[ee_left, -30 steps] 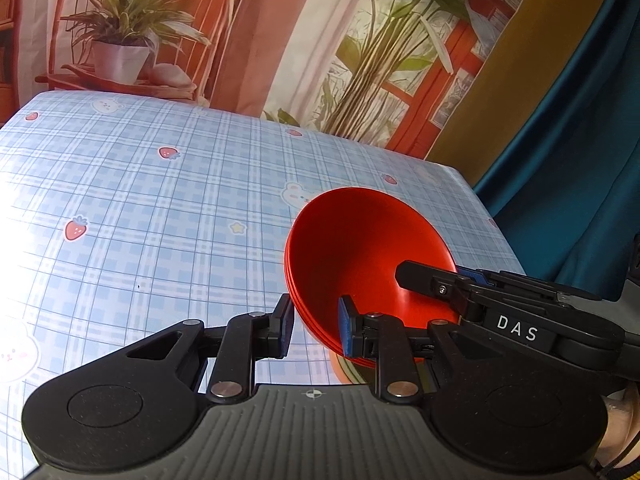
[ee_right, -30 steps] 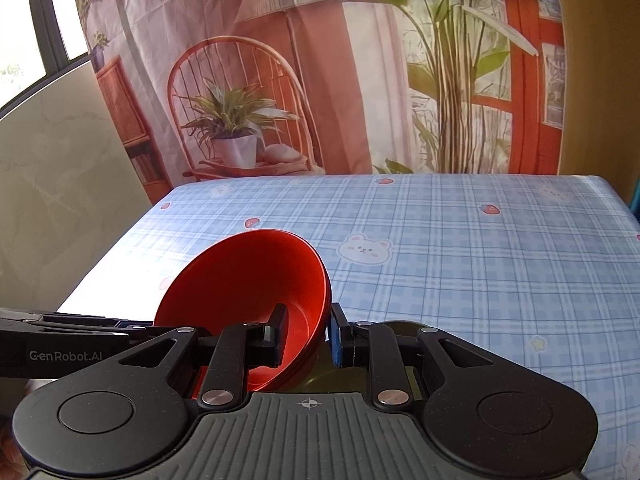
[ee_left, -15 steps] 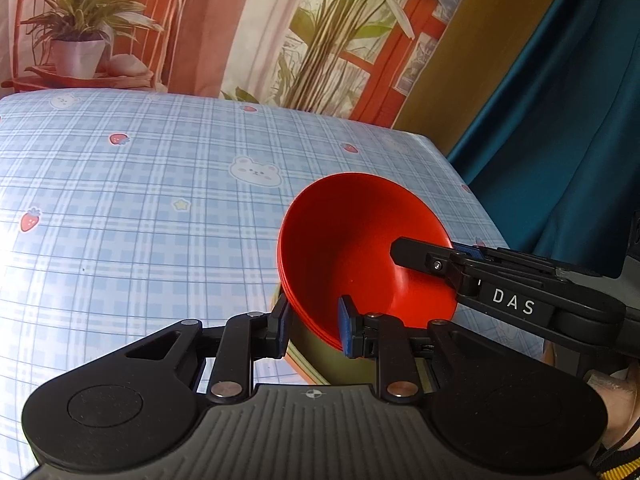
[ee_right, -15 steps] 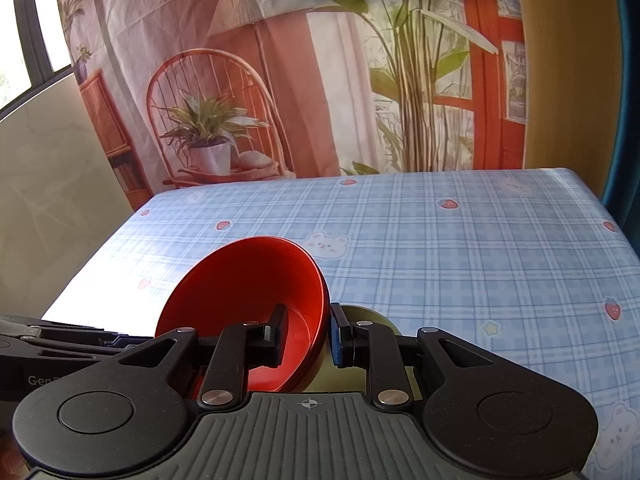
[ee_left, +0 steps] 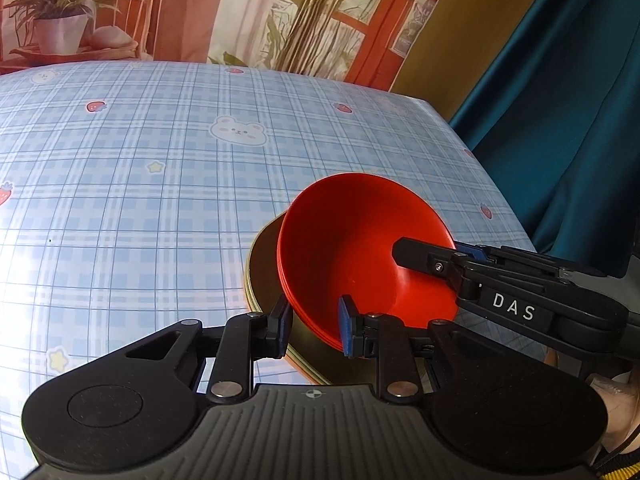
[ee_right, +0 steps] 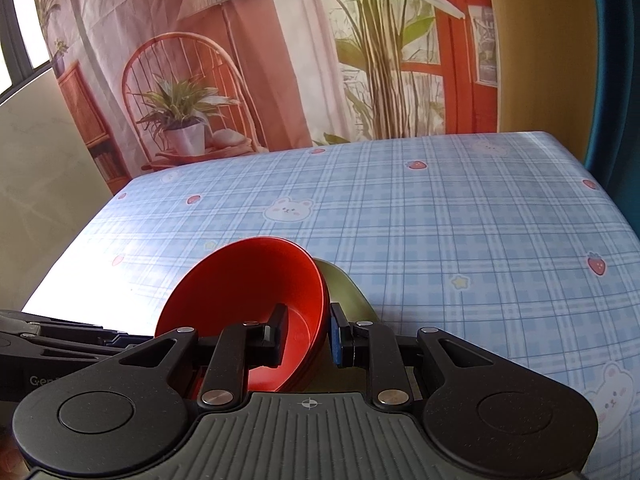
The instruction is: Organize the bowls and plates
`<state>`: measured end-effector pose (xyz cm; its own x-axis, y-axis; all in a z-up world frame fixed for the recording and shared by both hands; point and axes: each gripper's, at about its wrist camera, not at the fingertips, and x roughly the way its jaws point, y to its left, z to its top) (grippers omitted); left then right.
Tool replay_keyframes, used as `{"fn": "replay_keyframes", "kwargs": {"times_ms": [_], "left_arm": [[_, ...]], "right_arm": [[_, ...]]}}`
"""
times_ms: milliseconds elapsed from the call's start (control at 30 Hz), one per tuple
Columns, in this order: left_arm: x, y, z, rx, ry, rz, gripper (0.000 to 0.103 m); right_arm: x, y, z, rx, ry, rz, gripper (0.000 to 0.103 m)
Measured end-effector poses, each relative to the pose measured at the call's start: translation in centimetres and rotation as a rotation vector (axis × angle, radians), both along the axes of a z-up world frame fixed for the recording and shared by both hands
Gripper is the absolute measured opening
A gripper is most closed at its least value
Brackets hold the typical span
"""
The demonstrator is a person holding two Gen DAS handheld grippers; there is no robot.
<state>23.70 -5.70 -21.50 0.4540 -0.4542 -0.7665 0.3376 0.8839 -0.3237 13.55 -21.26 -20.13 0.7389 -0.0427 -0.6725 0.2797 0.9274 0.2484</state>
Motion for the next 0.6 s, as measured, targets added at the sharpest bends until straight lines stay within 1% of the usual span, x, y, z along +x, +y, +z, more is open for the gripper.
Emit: {"fn": "replay_keyframes", "kwargs": {"times_ms": [167, 600], "left_arm": [[0.3, -0.3, -0.1, 0.009, -0.006, 0.001, 0.025], [0.5, -0.4, -0.1, 0.030, -0.024, 0.005, 0.025]], "right_arm": [[0.2, -0.2, -0.7, -0.002, 0.007, -0.005, 0.021], [0.6, -0.3, -1.4, -0.004, 0.013, -0.007, 0.021]]}}
